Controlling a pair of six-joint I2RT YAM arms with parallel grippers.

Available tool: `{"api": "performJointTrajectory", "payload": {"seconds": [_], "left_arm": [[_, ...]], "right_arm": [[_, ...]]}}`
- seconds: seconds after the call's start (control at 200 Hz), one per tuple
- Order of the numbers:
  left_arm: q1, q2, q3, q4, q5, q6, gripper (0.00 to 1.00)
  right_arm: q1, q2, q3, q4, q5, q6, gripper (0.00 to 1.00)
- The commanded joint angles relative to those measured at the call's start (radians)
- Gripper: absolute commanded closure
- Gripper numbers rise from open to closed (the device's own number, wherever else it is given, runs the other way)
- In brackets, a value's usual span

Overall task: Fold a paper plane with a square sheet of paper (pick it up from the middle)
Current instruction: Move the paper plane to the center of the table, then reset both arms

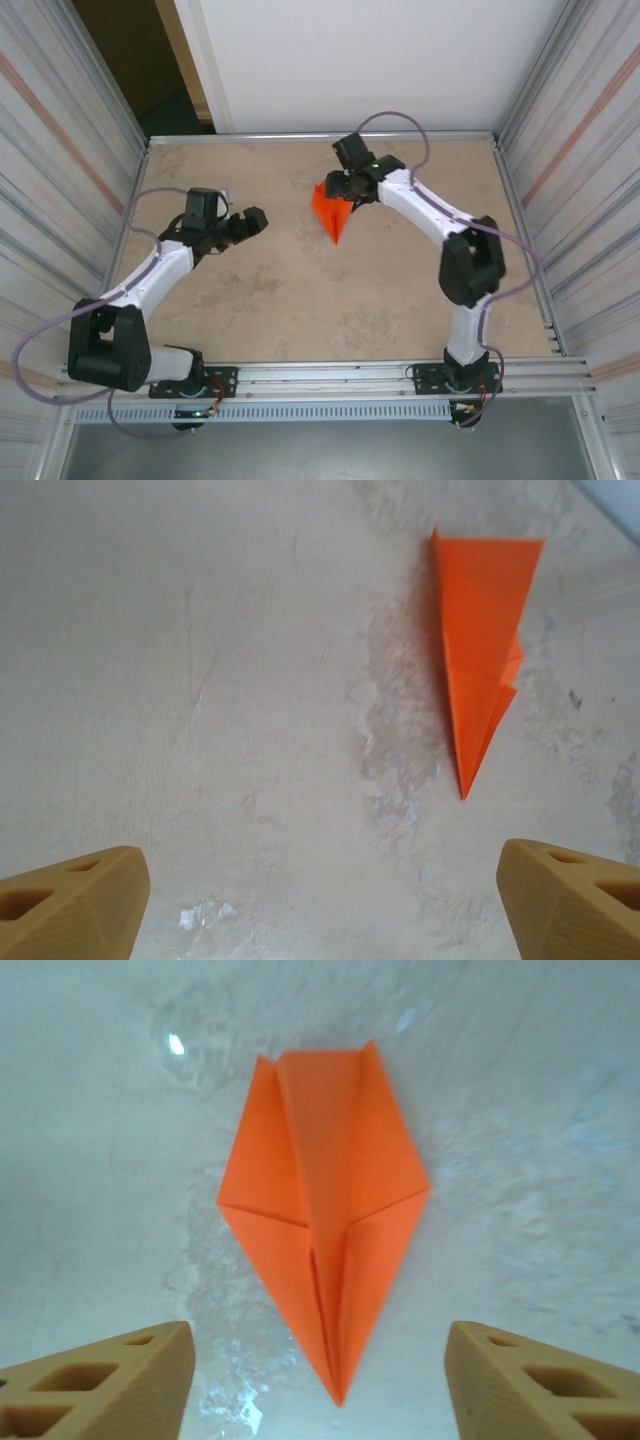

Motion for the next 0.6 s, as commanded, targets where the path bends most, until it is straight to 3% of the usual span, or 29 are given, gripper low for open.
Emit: {"api": "performJointTrajectory", "payload": {"seconds": [0.0,0.115,0.195,0.401,0.596], "left_arm": [[0.002,-0.093,0.055,-0.044,-0.110,0.068,0.07],[0.001,-0.174,0.030,0.000,-0.226,0.123,0.01],[0.001,-0.217,-0.015,0.054,-0.326,0.156,0.01],[0.003,-0.252,-0.163,0.214,-0.654,0.218,0.01],[0.027,-0.242,-0.288,0.400,-0.790,0.368,0.01]], "right_arm": [[-0.044,-0.203,-0.135,0.093,0.143,-0.004,0.28],[-0.100,-0.412,-0.332,0.188,0.264,-0.042,0.15],[-0.148,-0.548,-0.465,0.253,0.355,-0.073,0.00],[-0.354,-0.801,-0.803,0.427,0.468,-0.128,0.01],[-0.586,-0.875,-1.054,0.605,0.299,-0.144,0.01]]}}
